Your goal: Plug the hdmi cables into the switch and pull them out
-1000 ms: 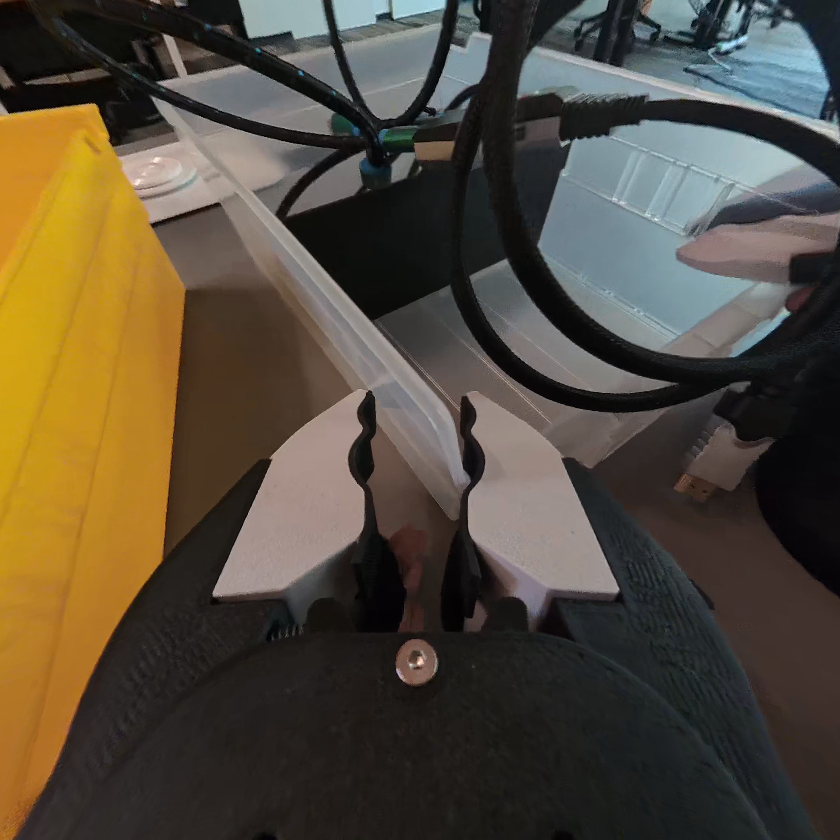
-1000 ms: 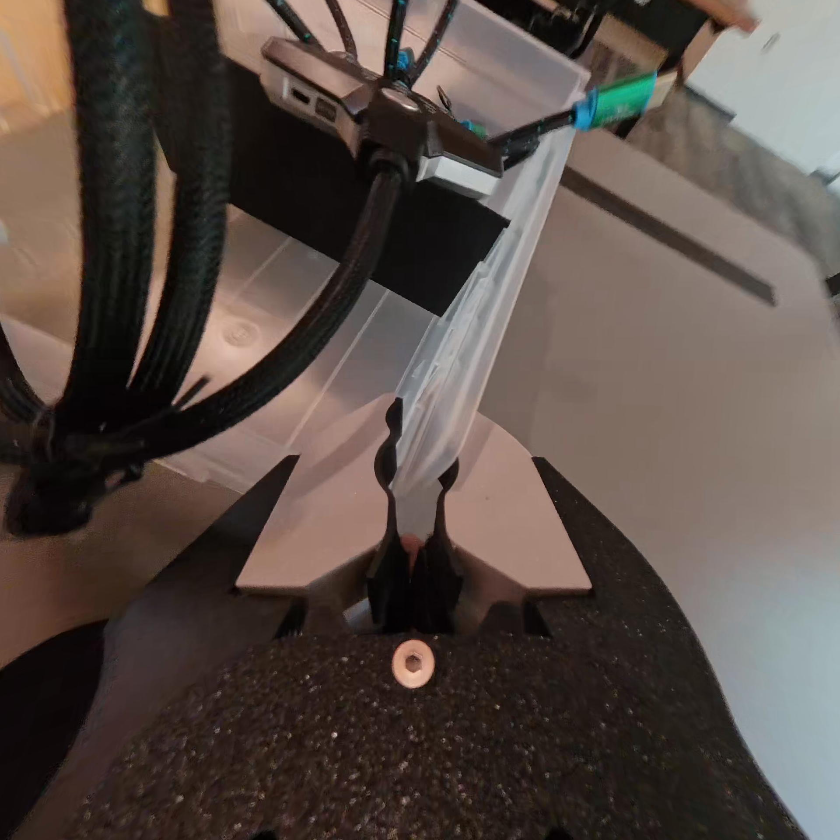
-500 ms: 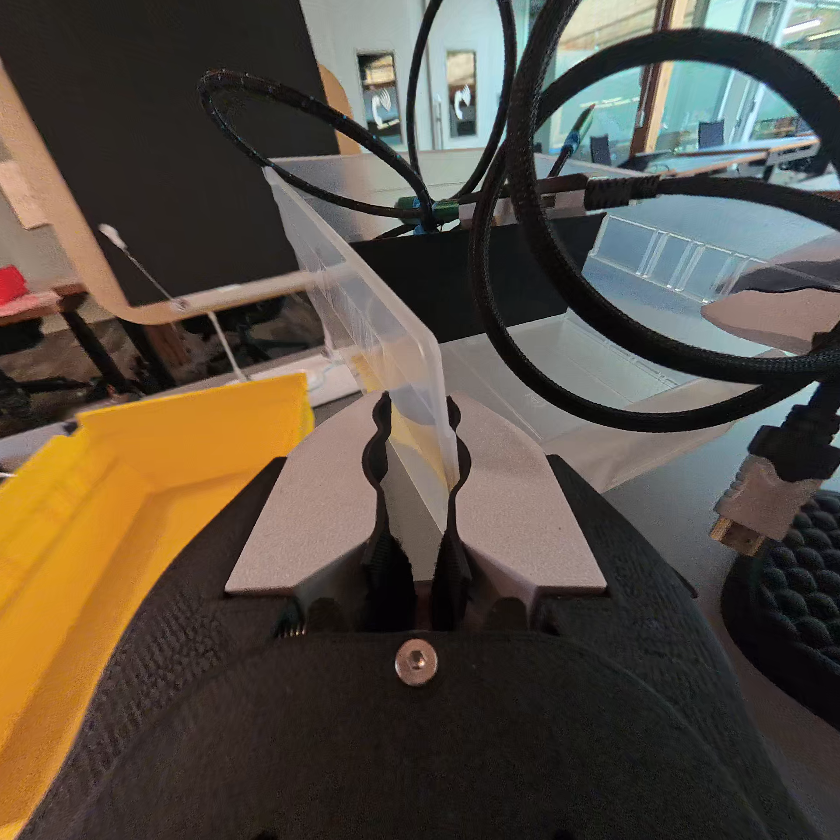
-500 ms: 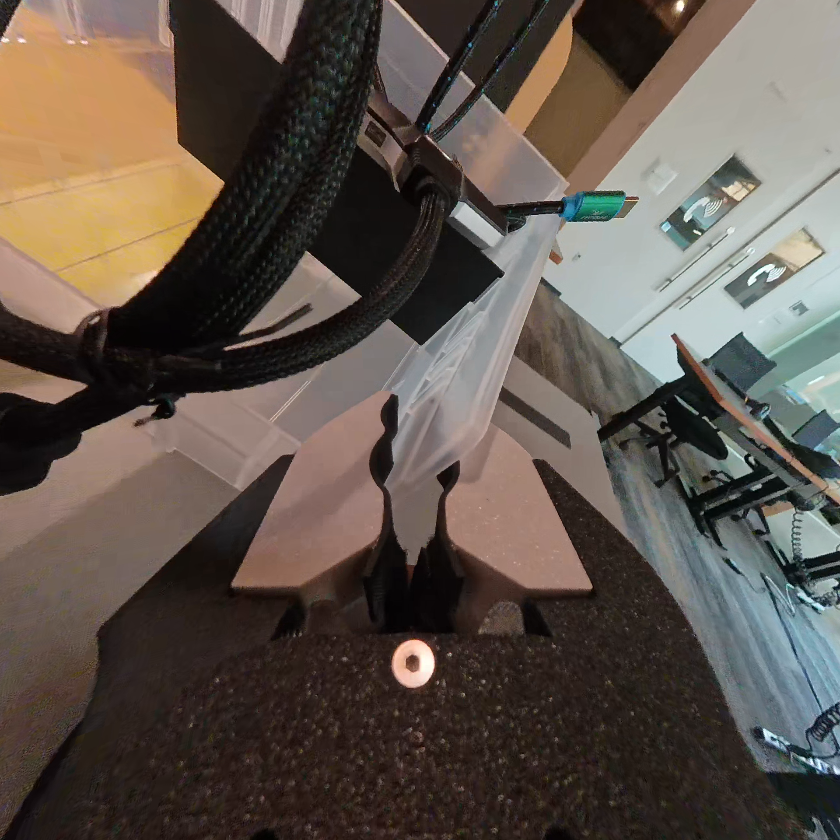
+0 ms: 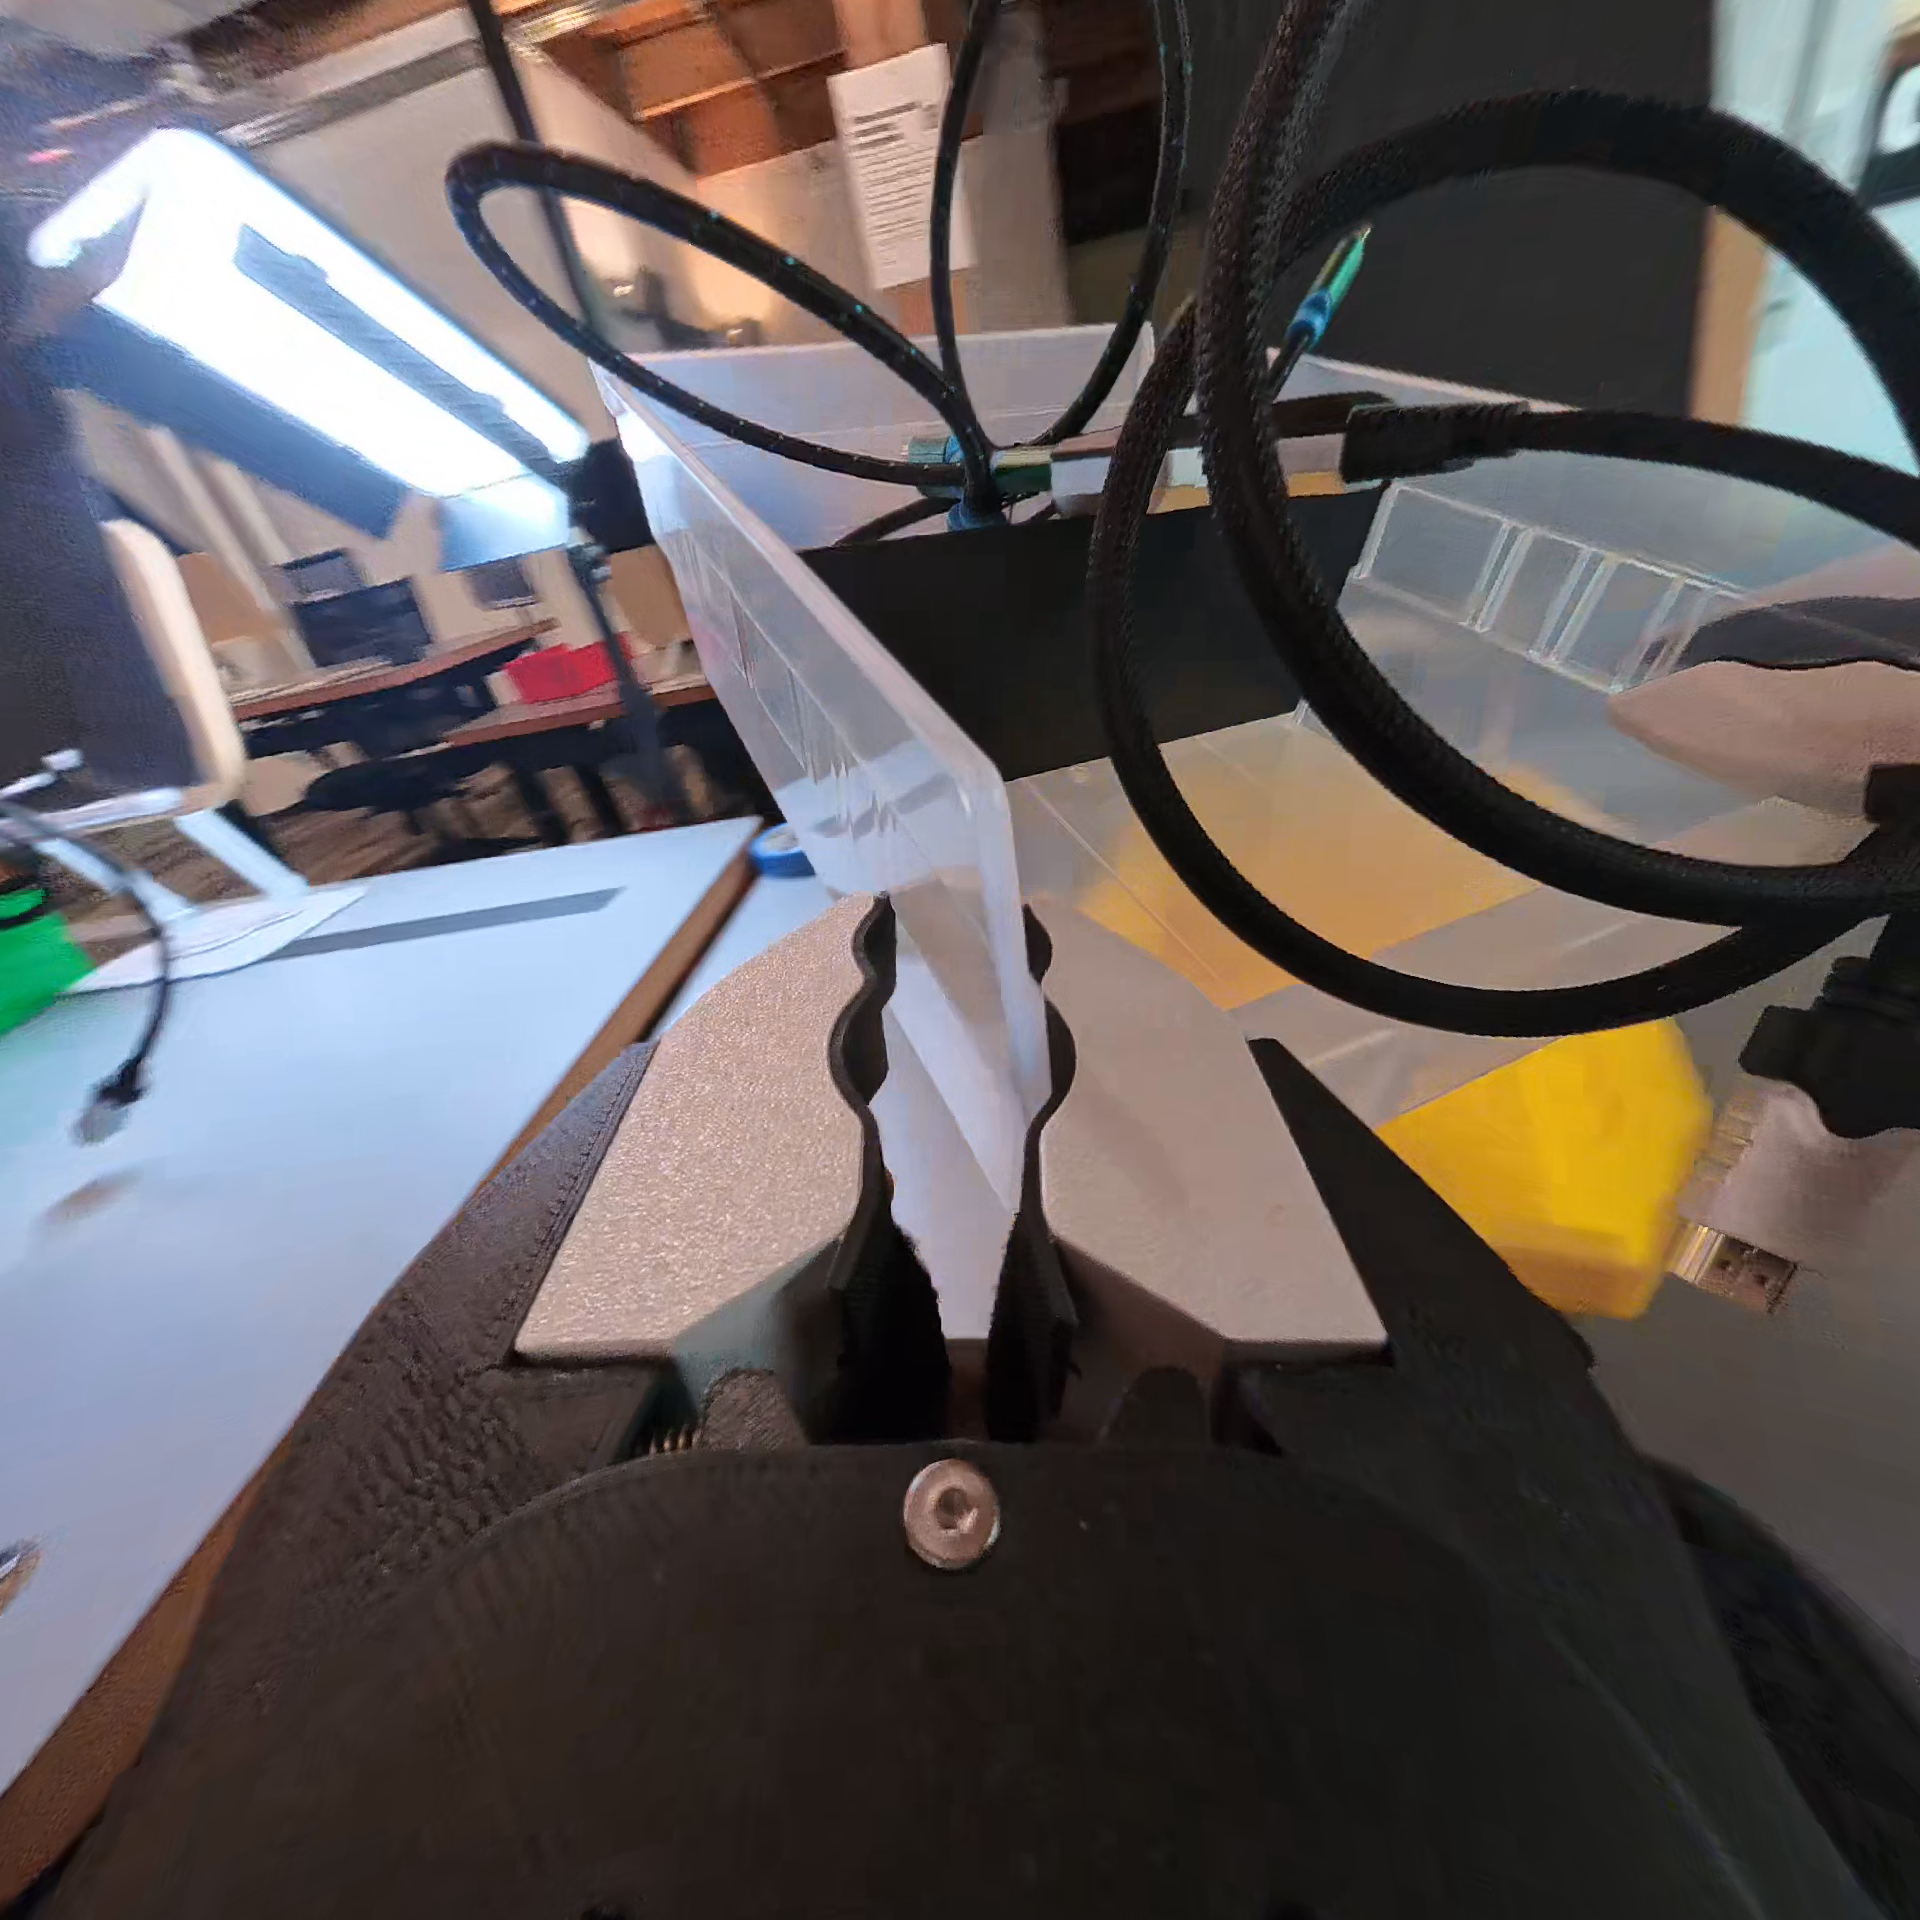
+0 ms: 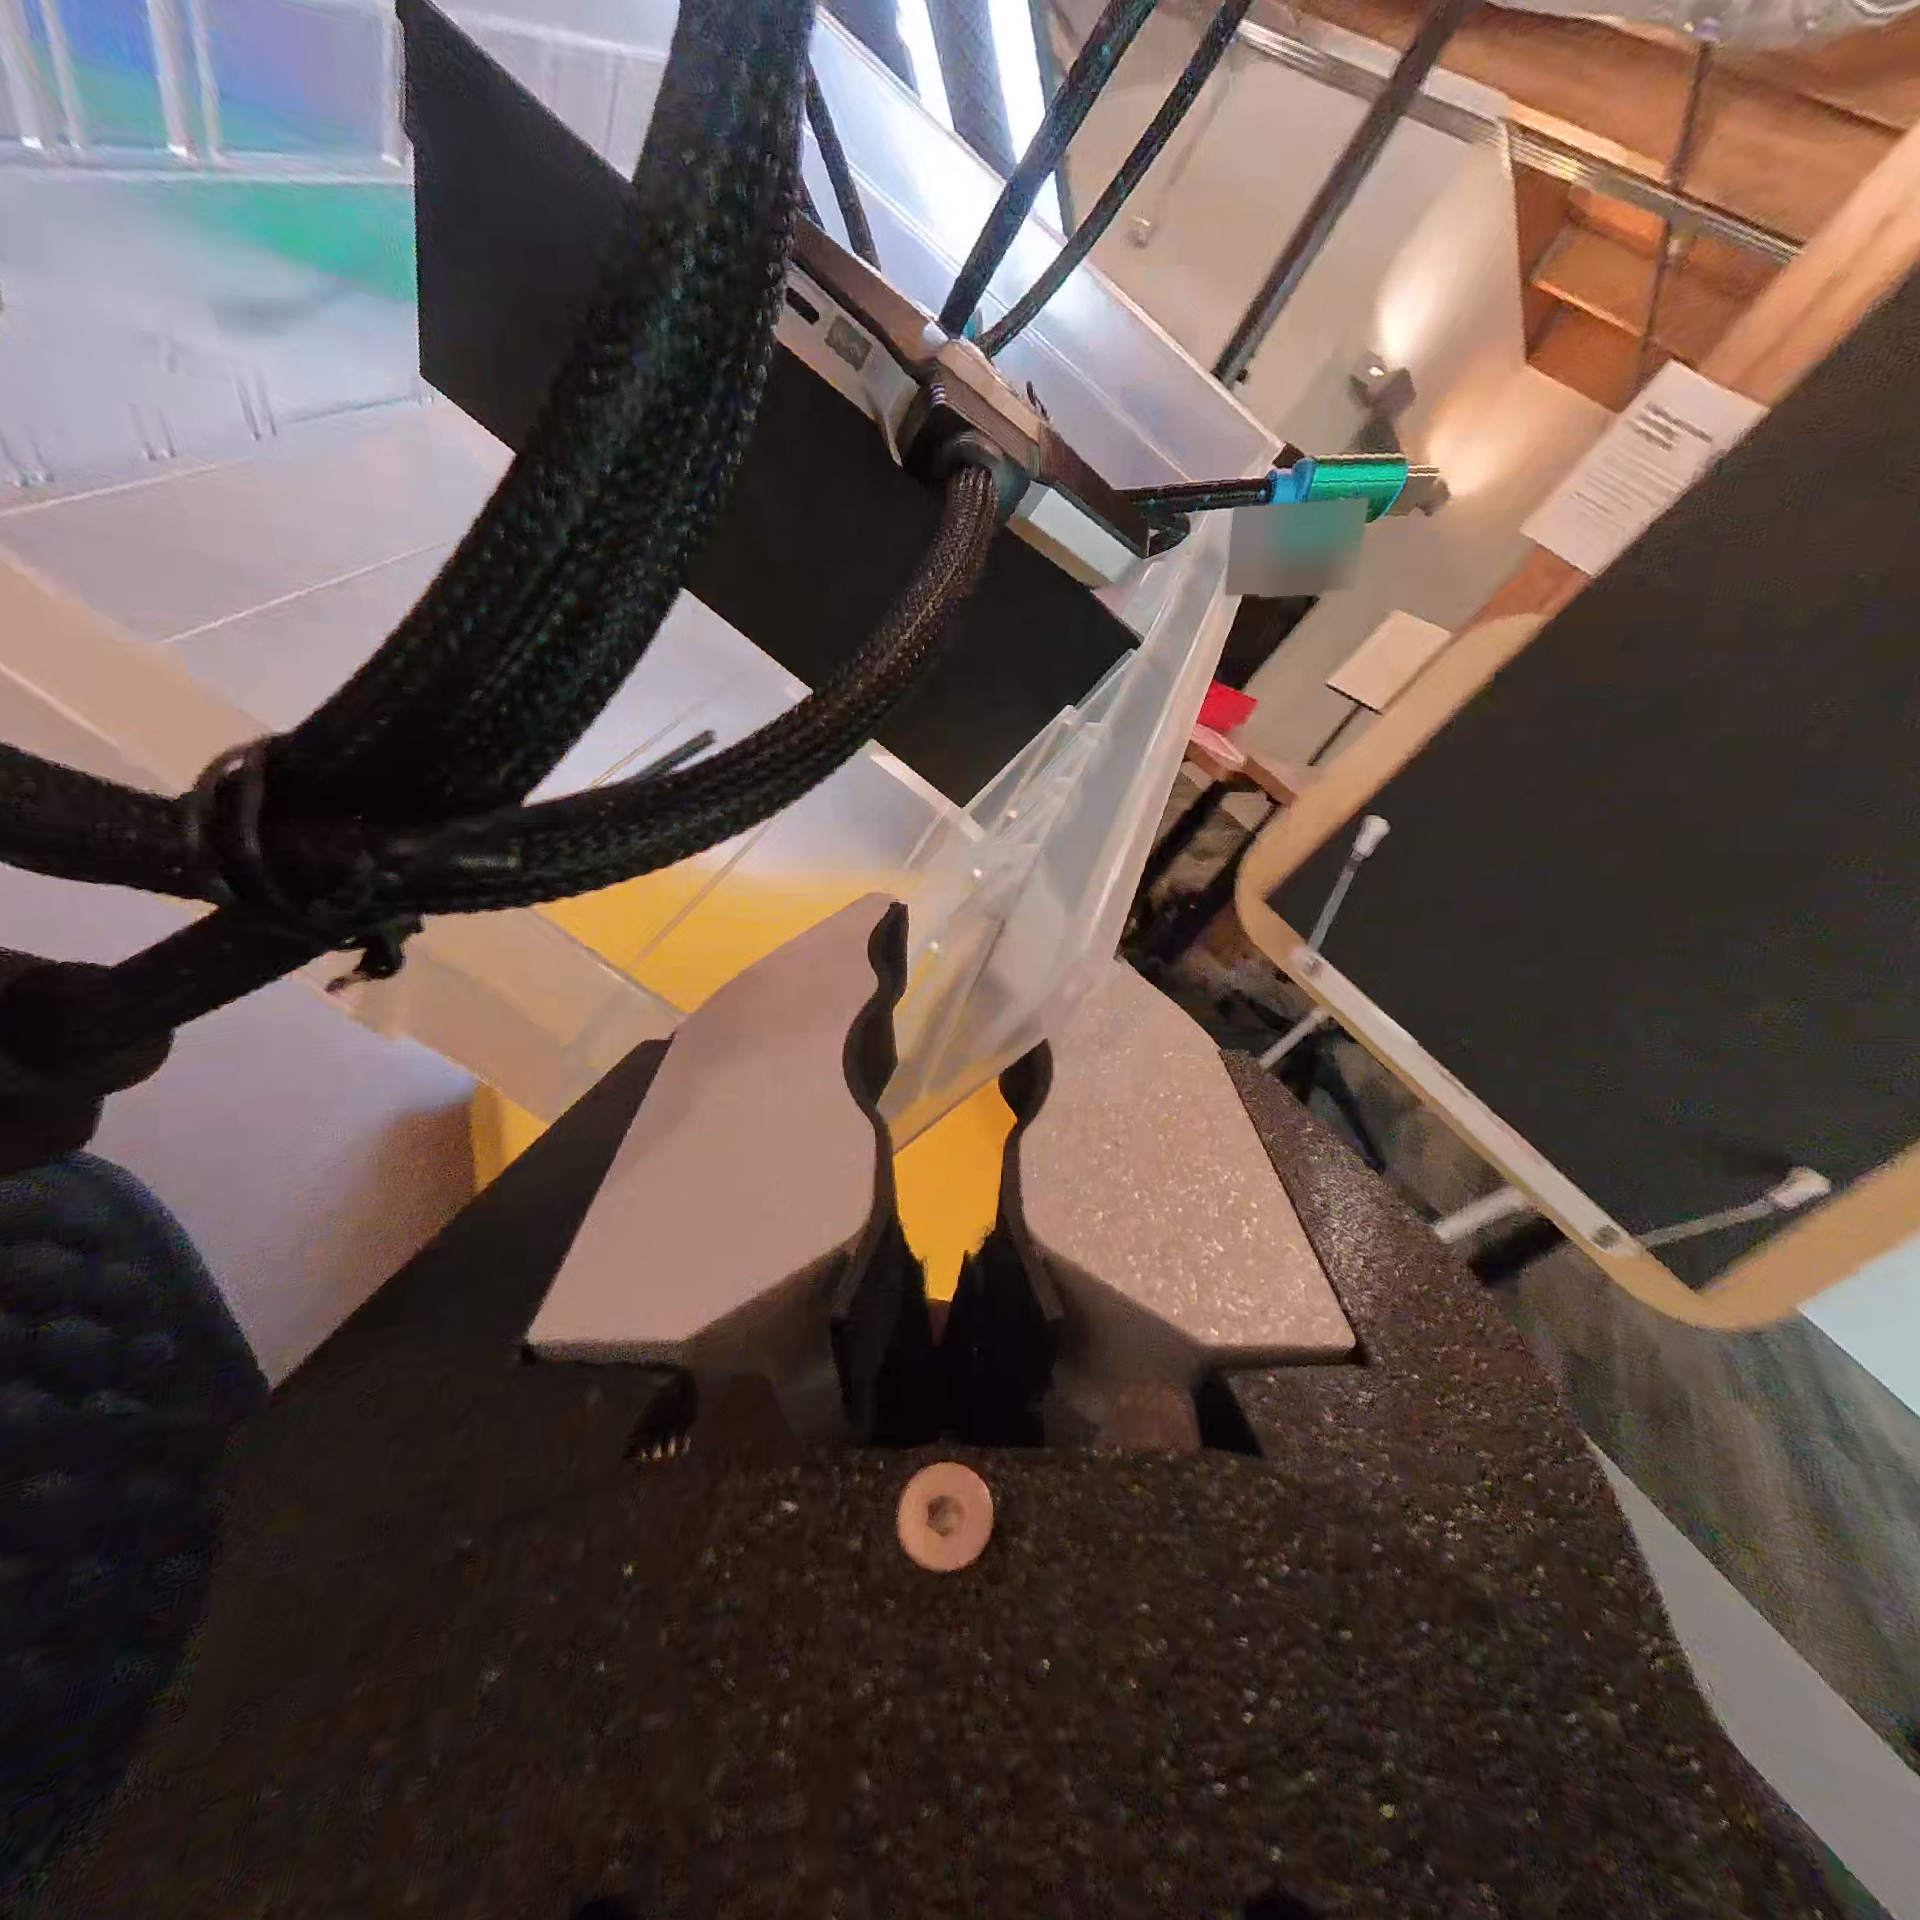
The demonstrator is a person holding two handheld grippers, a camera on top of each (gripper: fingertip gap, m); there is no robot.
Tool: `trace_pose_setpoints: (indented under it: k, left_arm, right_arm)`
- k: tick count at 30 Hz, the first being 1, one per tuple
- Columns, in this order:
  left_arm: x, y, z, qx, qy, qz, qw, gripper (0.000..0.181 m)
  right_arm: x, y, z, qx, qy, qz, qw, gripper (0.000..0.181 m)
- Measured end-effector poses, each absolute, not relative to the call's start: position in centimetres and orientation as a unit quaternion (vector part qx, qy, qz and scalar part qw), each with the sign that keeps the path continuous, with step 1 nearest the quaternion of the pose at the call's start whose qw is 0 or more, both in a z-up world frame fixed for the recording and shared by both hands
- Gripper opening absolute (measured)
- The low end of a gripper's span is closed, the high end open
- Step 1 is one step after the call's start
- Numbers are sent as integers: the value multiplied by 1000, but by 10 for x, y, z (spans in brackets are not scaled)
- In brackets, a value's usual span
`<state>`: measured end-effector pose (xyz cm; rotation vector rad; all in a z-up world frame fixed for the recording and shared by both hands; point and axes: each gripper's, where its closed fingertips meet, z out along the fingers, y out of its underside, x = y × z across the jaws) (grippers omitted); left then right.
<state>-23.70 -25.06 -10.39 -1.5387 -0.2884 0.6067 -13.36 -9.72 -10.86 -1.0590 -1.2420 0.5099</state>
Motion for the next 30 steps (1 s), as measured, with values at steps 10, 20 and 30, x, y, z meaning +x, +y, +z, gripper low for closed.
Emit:
trace_pose_setpoints:
  k: [10,20,30]
  left_arm:
    - [-313,-360,-172,-701,-218,322,598,21]
    - [-340,-352,-245,-729,-244,247,590,20]
    - [-348,-342,-278,-774,-242,174,558,51]
  right_arm:
    - [-250,-193,-182,-416,-615,307,596,15]
    - [-264,-193,-244,-453,-649,266,550,17]
    - [-252,-195,-250,-479,-686,315,448,79]
